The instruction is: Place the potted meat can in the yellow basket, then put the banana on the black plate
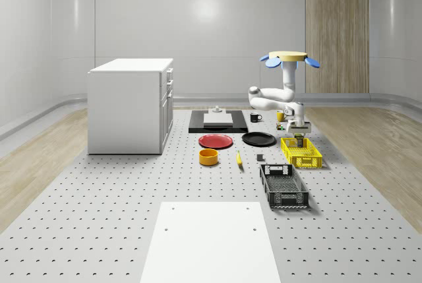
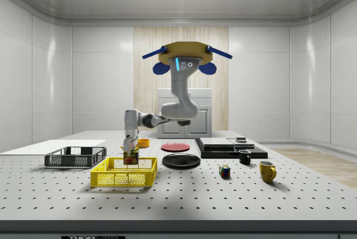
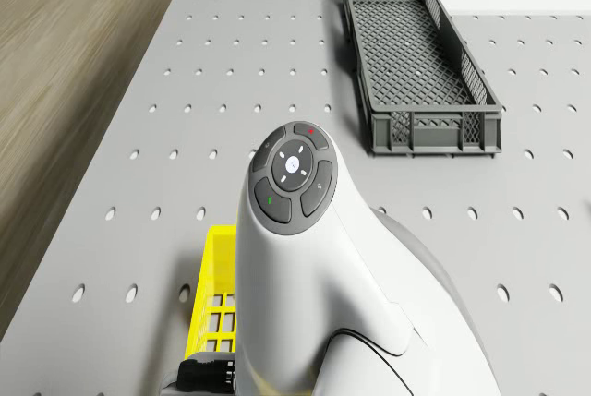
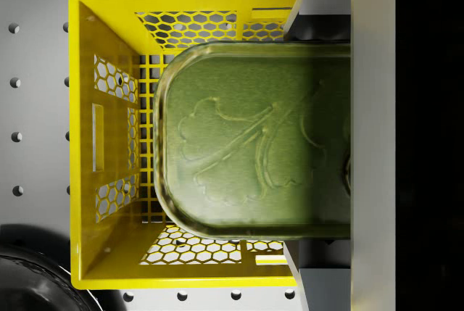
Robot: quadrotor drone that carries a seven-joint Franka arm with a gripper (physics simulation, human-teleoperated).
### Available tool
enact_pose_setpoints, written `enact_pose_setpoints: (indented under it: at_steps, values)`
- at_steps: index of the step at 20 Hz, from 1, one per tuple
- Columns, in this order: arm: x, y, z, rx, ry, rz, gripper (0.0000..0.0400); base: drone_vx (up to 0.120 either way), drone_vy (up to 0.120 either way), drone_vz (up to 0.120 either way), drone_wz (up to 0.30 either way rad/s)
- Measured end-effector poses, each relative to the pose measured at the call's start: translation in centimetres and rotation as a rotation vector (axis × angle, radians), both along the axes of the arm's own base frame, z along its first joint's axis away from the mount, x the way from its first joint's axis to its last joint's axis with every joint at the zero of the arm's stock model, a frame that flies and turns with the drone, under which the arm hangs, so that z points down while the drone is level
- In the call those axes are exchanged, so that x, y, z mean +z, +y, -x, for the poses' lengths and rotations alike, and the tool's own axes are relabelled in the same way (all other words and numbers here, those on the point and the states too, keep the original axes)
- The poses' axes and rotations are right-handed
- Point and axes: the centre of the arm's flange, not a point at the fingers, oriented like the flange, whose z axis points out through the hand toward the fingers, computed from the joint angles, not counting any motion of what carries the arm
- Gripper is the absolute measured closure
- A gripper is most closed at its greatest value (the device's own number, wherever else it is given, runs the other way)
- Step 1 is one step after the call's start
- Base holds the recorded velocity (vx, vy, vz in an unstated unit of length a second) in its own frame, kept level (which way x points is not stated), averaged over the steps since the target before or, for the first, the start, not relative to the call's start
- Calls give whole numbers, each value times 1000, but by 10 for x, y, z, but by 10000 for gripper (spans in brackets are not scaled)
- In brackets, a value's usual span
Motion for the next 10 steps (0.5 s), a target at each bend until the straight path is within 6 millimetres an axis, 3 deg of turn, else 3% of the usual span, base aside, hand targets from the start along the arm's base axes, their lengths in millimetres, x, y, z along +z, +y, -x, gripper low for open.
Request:
enact_pose_setpoints:
  at_steps: [10]
  values:
    - [29, 0, 0, -5, 0, 0, 110, 4, 0, 0, 0]
